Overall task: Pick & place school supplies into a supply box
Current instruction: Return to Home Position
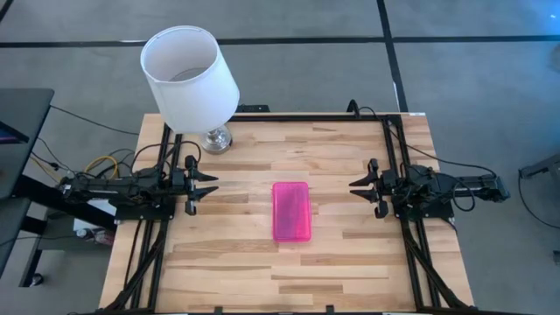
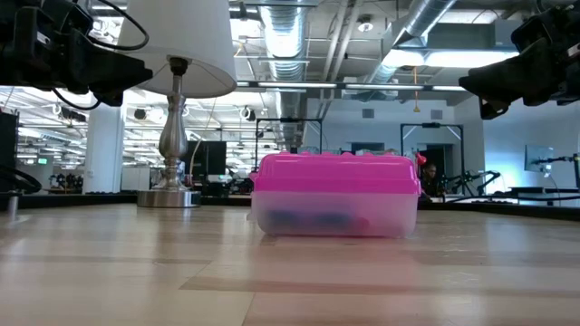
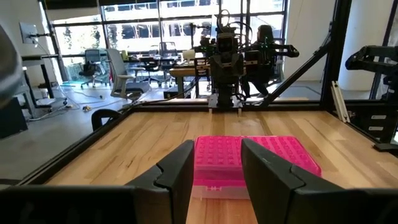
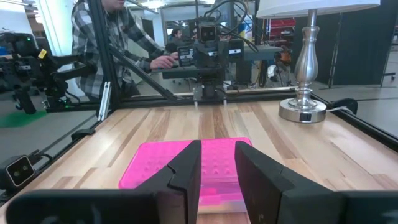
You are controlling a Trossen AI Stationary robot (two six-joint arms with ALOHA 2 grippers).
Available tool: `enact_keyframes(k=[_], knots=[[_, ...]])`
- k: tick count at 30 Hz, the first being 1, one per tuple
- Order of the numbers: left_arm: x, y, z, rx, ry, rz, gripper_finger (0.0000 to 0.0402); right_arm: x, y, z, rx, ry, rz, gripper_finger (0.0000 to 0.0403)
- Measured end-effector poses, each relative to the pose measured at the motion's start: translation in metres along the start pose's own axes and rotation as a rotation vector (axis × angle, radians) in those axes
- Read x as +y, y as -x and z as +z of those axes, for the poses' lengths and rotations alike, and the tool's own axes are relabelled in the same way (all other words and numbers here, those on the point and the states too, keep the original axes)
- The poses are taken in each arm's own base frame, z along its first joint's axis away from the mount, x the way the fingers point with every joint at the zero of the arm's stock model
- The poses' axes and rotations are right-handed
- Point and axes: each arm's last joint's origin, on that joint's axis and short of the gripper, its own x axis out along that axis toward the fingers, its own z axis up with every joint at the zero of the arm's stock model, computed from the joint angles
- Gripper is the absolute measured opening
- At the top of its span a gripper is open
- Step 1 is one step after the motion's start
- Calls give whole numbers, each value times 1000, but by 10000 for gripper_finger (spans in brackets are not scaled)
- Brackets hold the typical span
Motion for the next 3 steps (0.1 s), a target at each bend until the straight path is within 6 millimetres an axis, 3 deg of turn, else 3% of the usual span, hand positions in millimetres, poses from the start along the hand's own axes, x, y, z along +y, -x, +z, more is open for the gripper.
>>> enact_keyframes(k=[3], knots=[[0, 0, 0, 0, 9, 0, 128, 0, 0, 0, 0, 0, 0, 93]])
